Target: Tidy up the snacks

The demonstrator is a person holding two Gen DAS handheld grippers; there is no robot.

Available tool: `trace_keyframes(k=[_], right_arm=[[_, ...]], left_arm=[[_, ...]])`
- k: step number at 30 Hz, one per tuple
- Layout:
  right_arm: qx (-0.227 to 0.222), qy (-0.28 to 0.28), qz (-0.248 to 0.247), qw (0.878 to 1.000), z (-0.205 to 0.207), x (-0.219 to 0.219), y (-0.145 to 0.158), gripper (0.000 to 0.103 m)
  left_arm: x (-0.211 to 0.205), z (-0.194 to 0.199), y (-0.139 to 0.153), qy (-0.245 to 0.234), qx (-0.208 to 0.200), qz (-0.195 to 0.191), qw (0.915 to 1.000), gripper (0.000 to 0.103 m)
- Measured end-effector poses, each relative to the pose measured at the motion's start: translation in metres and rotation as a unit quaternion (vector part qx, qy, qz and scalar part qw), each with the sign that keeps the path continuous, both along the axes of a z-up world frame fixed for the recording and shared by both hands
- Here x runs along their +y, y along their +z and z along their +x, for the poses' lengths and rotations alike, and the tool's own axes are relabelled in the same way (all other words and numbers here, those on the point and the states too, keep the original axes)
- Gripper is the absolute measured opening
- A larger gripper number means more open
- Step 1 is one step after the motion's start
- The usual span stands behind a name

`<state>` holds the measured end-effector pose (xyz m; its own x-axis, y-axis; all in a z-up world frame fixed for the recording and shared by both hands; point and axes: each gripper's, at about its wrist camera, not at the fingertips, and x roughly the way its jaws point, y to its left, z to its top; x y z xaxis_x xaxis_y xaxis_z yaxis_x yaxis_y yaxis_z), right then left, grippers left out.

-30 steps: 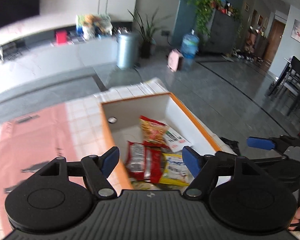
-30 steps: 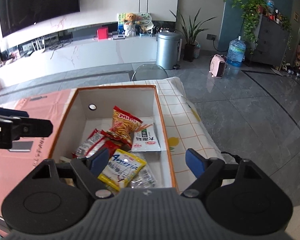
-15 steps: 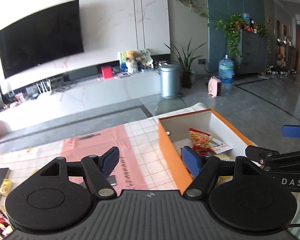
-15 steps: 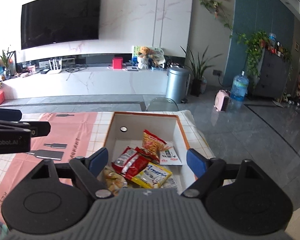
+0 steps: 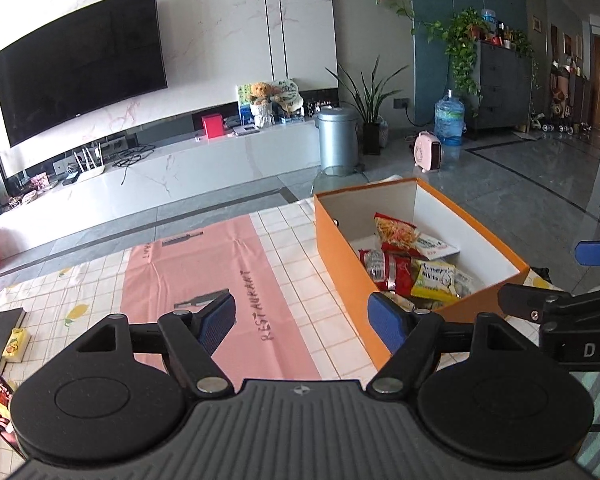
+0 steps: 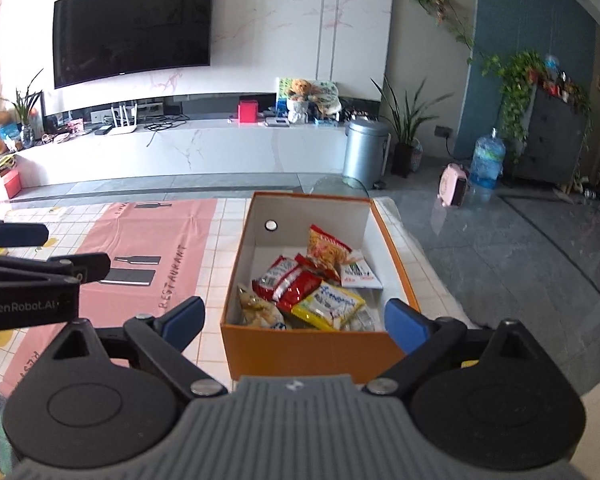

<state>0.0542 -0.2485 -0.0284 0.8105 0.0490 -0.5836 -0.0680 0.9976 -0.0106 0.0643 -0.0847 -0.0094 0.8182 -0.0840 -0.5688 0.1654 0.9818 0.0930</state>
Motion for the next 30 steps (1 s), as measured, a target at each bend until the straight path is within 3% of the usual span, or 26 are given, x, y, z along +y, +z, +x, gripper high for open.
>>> trace_keyframes(k=[30], right_arm=[[-0.004,-0.001,0.025,1.0,-0.019,-0.012,-0.006,0.093]], left_arm=[[-0.009,-0.015,0.003,0.013,0.011,-0.003,0.9999,0.089]])
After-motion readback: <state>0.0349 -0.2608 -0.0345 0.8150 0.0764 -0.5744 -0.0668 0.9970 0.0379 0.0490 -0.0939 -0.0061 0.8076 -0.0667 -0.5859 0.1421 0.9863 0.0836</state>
